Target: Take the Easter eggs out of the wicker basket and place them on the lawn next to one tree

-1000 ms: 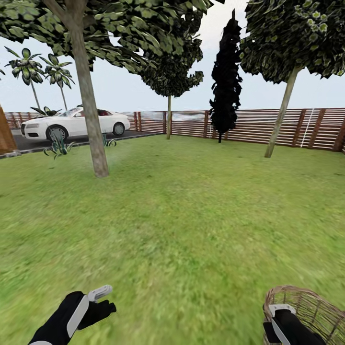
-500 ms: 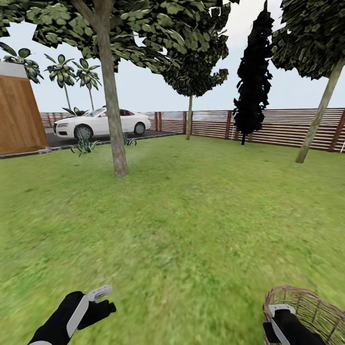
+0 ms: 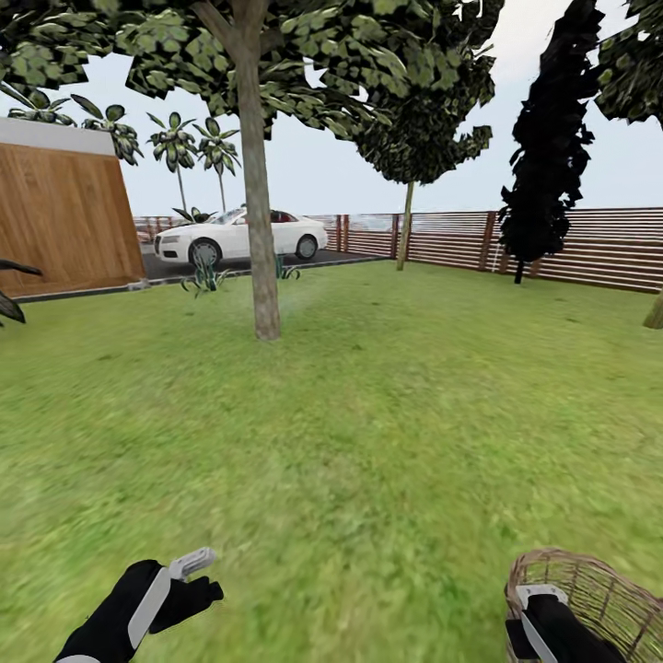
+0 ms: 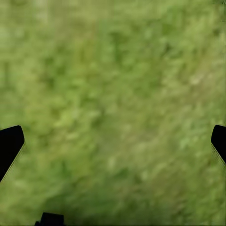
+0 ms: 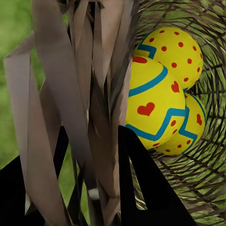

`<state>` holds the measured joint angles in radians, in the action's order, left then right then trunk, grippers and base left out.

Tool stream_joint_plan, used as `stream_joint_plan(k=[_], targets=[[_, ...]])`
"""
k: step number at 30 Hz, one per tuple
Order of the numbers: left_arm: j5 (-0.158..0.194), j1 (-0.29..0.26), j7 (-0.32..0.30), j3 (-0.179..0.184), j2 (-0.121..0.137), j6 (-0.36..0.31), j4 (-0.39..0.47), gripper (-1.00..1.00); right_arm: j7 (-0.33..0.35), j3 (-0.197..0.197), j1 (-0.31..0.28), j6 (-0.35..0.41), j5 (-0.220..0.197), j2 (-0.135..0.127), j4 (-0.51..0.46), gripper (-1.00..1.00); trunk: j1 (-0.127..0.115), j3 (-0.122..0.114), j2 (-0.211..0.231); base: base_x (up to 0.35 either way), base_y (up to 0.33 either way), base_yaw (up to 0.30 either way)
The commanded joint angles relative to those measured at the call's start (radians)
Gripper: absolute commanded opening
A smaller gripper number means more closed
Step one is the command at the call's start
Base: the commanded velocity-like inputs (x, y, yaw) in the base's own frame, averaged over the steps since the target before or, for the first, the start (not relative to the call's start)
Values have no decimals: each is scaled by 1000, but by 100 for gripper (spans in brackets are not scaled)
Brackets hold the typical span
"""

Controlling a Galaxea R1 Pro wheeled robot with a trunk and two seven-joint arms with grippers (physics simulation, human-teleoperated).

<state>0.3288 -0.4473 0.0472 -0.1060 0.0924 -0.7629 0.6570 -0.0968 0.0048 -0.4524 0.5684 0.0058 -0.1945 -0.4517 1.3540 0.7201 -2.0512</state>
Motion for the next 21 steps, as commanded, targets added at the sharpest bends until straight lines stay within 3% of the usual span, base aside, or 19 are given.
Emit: stream_joint_plan(k=[1, 15, 21], targets=[[9, -1, 5, -1, 0, -4, 1, 100, -1, 1, 0, 7, 10, 0, -2, -100, 0, 1, 0, 345, 0, 260], [9, -1, 5, -1, 0, -4, 0, 100, 0, 1, 0, 5, 10, 0, -2, -100, 0, 1, 0, 345, 0, 248], [9, -1, 6, -1, -2, -5, 0, 100, 2, 0, 0, 4, 2, -2, -1, -100, 0, 1, 0, 247, 0, 42]])
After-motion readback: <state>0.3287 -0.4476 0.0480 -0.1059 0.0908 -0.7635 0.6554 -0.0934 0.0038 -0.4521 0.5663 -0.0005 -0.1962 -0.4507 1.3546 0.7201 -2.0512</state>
